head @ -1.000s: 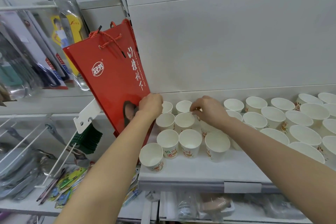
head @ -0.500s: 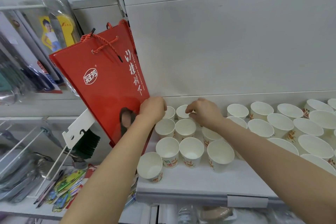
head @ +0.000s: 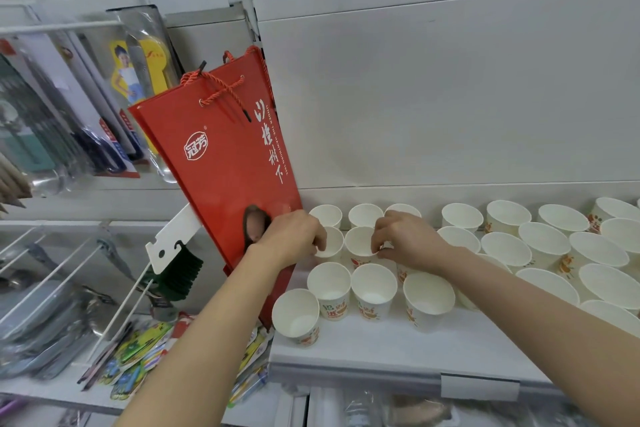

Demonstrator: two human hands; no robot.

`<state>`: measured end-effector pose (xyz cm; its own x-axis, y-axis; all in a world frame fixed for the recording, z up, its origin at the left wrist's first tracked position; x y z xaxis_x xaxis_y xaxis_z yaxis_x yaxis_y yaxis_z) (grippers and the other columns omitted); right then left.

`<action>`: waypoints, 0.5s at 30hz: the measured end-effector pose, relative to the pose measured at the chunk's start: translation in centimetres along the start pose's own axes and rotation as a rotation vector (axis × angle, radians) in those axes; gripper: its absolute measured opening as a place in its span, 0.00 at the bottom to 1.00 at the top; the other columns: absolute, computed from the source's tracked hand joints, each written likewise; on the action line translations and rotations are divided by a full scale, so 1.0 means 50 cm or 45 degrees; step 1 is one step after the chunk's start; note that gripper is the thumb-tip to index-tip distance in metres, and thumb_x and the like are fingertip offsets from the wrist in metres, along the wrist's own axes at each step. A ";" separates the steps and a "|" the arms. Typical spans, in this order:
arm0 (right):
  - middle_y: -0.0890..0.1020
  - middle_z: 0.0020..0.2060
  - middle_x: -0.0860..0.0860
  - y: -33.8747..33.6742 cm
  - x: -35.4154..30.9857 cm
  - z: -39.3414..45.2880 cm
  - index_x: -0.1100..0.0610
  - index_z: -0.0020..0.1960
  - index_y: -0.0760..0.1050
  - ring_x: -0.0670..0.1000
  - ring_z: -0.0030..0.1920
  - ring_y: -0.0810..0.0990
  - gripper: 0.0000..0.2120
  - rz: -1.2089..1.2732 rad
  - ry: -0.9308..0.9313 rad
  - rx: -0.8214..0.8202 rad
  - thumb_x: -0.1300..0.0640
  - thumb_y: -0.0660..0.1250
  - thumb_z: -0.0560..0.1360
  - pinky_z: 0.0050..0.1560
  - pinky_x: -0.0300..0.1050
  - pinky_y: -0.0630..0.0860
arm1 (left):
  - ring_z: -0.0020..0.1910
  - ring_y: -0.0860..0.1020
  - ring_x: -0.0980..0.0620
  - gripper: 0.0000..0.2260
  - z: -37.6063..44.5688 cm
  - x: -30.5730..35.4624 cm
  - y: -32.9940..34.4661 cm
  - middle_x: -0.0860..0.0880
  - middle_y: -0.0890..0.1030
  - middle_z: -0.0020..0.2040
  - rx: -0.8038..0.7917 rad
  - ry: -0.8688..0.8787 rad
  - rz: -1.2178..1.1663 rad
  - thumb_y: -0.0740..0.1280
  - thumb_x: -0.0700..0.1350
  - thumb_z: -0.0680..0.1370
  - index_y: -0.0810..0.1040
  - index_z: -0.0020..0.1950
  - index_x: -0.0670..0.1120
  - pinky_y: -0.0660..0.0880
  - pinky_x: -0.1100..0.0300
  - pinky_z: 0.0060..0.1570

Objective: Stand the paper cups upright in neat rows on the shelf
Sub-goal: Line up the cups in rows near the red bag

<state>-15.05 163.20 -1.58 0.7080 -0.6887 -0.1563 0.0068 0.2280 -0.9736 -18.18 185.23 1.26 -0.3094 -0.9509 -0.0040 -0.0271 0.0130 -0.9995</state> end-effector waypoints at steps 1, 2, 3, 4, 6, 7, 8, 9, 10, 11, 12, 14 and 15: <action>0.81 0.42 0.48 0.002 0.000 -0.003 0.51 0.43 0.83 0.52 0.48 0.75 0.04 -0.002 -0.001 0.022 0.57 0.72 0.69 0.40 0.47 0.72 | 0.52 0.77 0.50 0.14 -0.002 -0.002 0.004 0.53 0.81 0.50 0.003 0.003 -0.012 0.68 0.38 0.73 0.83 0.51 0.55 0.72 0.58 0.42; 0.81 0.41 0.48 0.004 -0.001 -0.006 0.51 0.42 0.83 0.53 0.48 0.75 0.04 -0.001 -0.002 0.047 0.58 0.72 0.69 0.39 0.46 0.71 | 0.53 0.77 0.48 0.16 -0.003 -0.004 0.008 0.52 0.80 0.51 0.003 0.008 -0.005 0.66 0.36 0.73 0.82 0.53 0.56 0.72 0.57 0.42; 0.81 0.40 0.48 0.006 -0.002 -0.009 0.52 0.41 0.83 0.53 0.47 0.76 0.04 0.002 -0.004 0.076 0.59 0.72 0.68 0.38 0.44 0.69 | 0.53 0.76 0.47 0.18 -0.004 -0.005 0.010 0.50 0.79 0.52 -0.004 0.014 0.018 0.65 0.35 0.73 0.81 0.54 0.56 0.72 0.56 0.42; 0.81 0.39 0.48 0.006 -0.003 -0.010 0.52 0.41 0.83 0.54 0.46 0.76 0.03 0.002 -0.009 0.100 0.59 0.72 0.68 0.37 0.43 0.67 | 0.53 0.76 0.47 0.18 -0.006 -0.004 0.012 0.49 0.78 0.52 -0.012 0.019 0.042 0.65 0.35 0.73 0.81 0.54 0.55 0.71 0.56 0.42; 0.81 0.39 0.49 0.008 -0.008 -0.010 0.53 0.41 0.83 0.54 0.45 0.76 0.03 -0.008 -0.009 0.113 0.59 0.72 0.68 0.37 0.42 0.64 | 0.53 0.76 0.47 0.14 -0.005 -0.002 0.018 0.49 0.79 0.52 -0.016 0.037 0.066 0.68 0.38 0.73 0.82 0.53 0.55 0.71 0.57 0.42; 0.82 0.40 0.49 0.009 -0.010 -0.010 0.53 0.42 0.83 0.54 0.46 0.76 0.03 -0.009 0.004 0.106 0.59 0.71 0.69 0.38 0.42 0.64 | 0.53 0.76 0.48 0.11 -0.005 0.001 0.020 0.50 0.80 0.51 -0.017 0.046 0.070 0.69 0.41 0.73 0.82 0.52 0.54 0.71 0.58 0.41; 0.82 0.41 0.49 0.009 -0.011 -0.012 0.53 0.44 0.83 0.54 0.47 0.76 0.04 -0.002 0.020 0.102 0.59 0.71 0.69 0.39 0.43 0.66 | 0.53 0.76 0.48 0.09 -0.005 0.004 0.021 0.51 0.81 0.51 -0.017 0.050 0.066 0.70 0.43 0.74 0.82 0.52 0.54 0.70 0.59 0.41; 0.82 0.43 0.49 0.008 -0.013 -0.016 0.53 0.47 0.83 0.53 0.48 0.76 0.06 0.014 0.040 0.101 0.59 0.71 0.70 0.40 0.44 0.68 | 0.54 0.76 0.49 0.09 -0.008 0.006 0.021 0.51 0.81 0.51 -0.012 0.050 0.049 0.70 0.45 0.74 0.82 0.52 0.54 0.69 0.59 0.41; 0.82 0.45 0.48 0.003 -0.014 -0.022 0.52 0.49 0.82 0.53 0.49 0.75 0.08 0.042 0.059 0.112 0.59 0.71 0.70 0.41 0.45 0.70 | 0.54 0.76 0.49 0.09 -0.013 0.008 0.018 0.52 0.81 0.51 -0.002 0.042 0.019 0.70 0.47 0.74 0.82 0.54 0.53 0.69 0.58 0.41; 0.82 0.45 0.48 -0.004 -0.015 -0.031 0.52 0.51 0.82 0.52 0.49 0.75 0.10 0.083 0.079 0.149 0.59 0.72 0.70 0.42 0.46 0.72 | 0.53 0.76 0.50 0.10 -0.022 0.010 0.013 0.53 0.81 0.52 0.019 0.032 -0.026 0.70 0.48 0.74 0.81 0.55 0.54 0.70 0.58 0.42; 0.82 0.45 0.47 -0.011 -0.016 -0.045 0.51 0.51 0.82 0.52 0.49 0.76 0.10 0.128 0.096 0.212 0.59 0.72 0.70 0.42 0.48 0.73 | 0.53 0.76 0.51 0.10 -0.034 0.013 0.004 0.54 0.80 0.51 0.049 0.019 -0.091 0.70 0.50 0.74 0.81 0.55 0.54 0.72 0.57 0.43; 0.82 0.41 0.45 -0.023 -0.022 -0.081 0.51 0.47 0.82 0.52 0.45 0.77 0.07 0.194 0.106 0.371 0.59 0.72 0.70 0.39 0.48 0.74 | 0.49 0.76 0.55 0.06 -0.070 0.025 -0.009 0.58 0.79 0.47 0.135 -0.017 -0.217 0.70 0.53 0.75 0.81 0.51 0.56 0.73 0.56 0.42; 0.82 0.39 0.44 -0.024 -0.027 -0.100 0.50 0.45 0.81 0.52 0.44 0.77 0.05 0.220 0.094 0.430 0.57 0.72 0.70 0.39 0.48 0.75 | 0.48 0.75 0.58 0.06 -0.091 0.035 -0.010 0.59 0.79 0.44 0.175 -0.025 -0.249 0.70 0.56 0.74 0.81 0.47 0.57 0.72 0.57 0.40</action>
<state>-19.54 160.39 -1.04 0.6662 -0.6655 -0.3366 0.1328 0.5500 -0.8245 -23.02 184.96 1.89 -0.2922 -0.9371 0.1908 0.0450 -0.2128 -0.9761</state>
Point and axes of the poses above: each hand's wrist, its own z-axis towards the middle knuckle, its own y-axis out of the palm, x = y × z, the point moved 2 cm from there along z, towards the middle knuckle
